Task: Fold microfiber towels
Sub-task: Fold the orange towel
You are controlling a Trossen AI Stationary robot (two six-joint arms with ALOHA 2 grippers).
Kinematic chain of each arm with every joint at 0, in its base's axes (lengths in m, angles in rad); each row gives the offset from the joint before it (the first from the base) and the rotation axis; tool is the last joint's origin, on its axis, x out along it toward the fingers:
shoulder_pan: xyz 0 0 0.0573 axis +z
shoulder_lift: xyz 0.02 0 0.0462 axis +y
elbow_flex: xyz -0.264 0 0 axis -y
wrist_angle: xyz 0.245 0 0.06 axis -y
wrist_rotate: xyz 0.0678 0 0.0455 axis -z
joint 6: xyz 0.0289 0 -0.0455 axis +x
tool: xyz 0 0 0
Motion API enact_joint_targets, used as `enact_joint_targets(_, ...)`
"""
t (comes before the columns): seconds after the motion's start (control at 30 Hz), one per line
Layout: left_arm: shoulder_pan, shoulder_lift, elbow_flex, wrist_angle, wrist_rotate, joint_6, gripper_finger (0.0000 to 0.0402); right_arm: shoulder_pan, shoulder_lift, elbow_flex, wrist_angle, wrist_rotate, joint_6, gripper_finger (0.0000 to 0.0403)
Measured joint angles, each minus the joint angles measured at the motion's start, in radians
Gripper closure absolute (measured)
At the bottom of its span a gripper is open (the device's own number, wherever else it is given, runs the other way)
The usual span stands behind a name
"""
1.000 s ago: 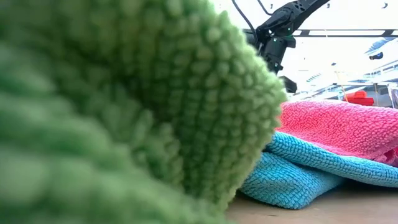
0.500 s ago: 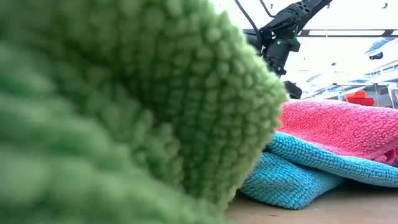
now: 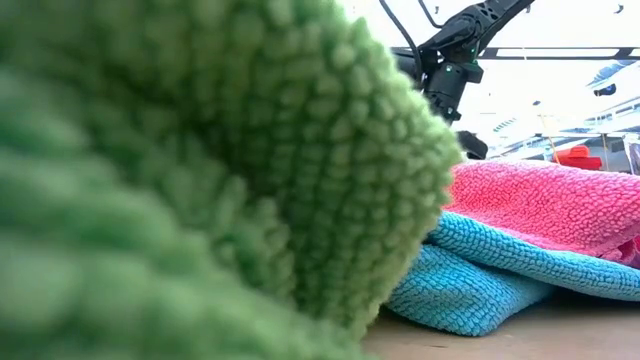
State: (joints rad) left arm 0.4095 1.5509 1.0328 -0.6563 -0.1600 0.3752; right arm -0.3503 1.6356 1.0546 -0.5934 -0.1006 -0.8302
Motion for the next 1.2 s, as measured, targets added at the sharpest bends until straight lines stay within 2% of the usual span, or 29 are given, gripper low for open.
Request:
enact_joint_targets(0.4,-0.069,0.072,-0.001,0.000,0.001,-0.024,0.0393,0.006,0.000,-0.004,-0.036,-0.034,0.016,0.0387)
enact_joint_targets(0.83,-0.154,0.146,-0.001,0.003,0.012,0.008,0.0302,0.046,0.000,-0.047,0.009,-0.035,0.111,0.0317)
enact_joint_targets(0.9,-0.173,0.146,-0.001,0.011,0.006,0.035,0.0293,0.046,0.000,-0.047,0.017,-0.036,0.118,0.0312)
enact_joint_targets(1.07,-0.208,0.146,-0.001,0.007,-0.089,0.071,0.0272,0.045,0.000,-0.047,0.031,-0.036,0.124,0.0309)
enact_joint_targets(1.2,-0.222,0.155,-0.001,0.001,-0.096,0.078,0.0264,0.045,0.000,-0.047,0.051,-0.036,0.151,0.0309)
